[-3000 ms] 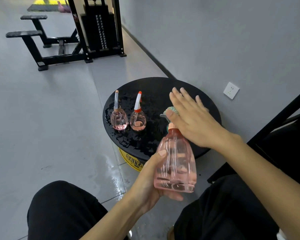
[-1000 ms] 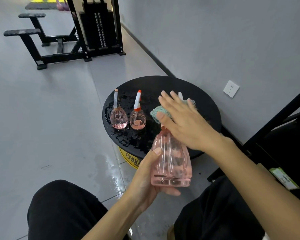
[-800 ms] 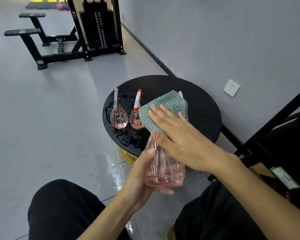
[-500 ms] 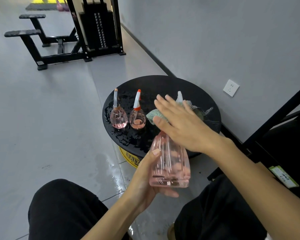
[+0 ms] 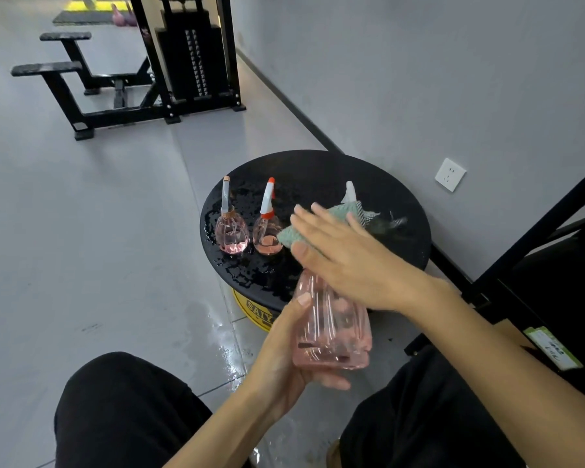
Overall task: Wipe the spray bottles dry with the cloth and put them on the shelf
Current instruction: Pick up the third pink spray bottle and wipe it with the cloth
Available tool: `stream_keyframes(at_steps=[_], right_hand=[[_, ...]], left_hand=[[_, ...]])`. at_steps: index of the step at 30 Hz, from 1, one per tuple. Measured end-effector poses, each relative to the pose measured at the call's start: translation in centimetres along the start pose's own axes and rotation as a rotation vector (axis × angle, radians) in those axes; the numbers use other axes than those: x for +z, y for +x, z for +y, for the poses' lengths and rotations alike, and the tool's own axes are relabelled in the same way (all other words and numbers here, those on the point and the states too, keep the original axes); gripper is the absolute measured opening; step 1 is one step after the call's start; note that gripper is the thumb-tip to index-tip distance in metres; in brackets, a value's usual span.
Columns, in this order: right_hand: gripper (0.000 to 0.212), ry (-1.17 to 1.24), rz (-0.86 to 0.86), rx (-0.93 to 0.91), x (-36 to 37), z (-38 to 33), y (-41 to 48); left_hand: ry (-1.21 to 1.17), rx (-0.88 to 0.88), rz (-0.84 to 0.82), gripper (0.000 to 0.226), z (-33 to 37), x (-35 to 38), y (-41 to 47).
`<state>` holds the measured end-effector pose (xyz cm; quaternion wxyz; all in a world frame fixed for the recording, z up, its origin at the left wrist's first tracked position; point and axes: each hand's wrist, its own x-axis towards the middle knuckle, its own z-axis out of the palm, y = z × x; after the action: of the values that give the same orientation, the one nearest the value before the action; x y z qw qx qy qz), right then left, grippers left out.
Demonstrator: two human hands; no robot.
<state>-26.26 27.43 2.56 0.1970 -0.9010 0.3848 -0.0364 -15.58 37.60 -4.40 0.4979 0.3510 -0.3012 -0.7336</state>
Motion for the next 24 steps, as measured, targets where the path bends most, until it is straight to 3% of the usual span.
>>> stream_keyframes(at_steps=[5,9,13,16,19,24], right_hand=[[0.078,-0.001,-0.031,-0.025,0.0,-0.4,-1.2],[0.082,-0.056,0.047,0.045,-1.1,0.9,0.9],[0.084,-0.066,0.048,0.052,-0.8,1.3,0.7],[0.083,0.015,0.002,-0.018,0.2,0.3,-1.0],[0.081,0.040,-0.012,-0.018,0.1,0.5,-1.5],[0.087,-0.037,0.111,0.063,-0.9,2.5,0.6]], left_hand=[[0.011,0.013,0.007,0.046,0.2,-0.4,-0.1],[0.017,-0.002,-0.030,0.071,-0.2,0.3,-0.1],[-0.013,0.009,-0.039,0.045,0.1,0.1,-0.3],[-0.054,0.056,-0.010,0.054,0.4,-0.4,-0.3],[-0.041,0.057,-0.014,0.038,0.4,-0.5,-0.2],[-0.020,0.007,-0.028,0.034,0.1,0.1,-0.3]])
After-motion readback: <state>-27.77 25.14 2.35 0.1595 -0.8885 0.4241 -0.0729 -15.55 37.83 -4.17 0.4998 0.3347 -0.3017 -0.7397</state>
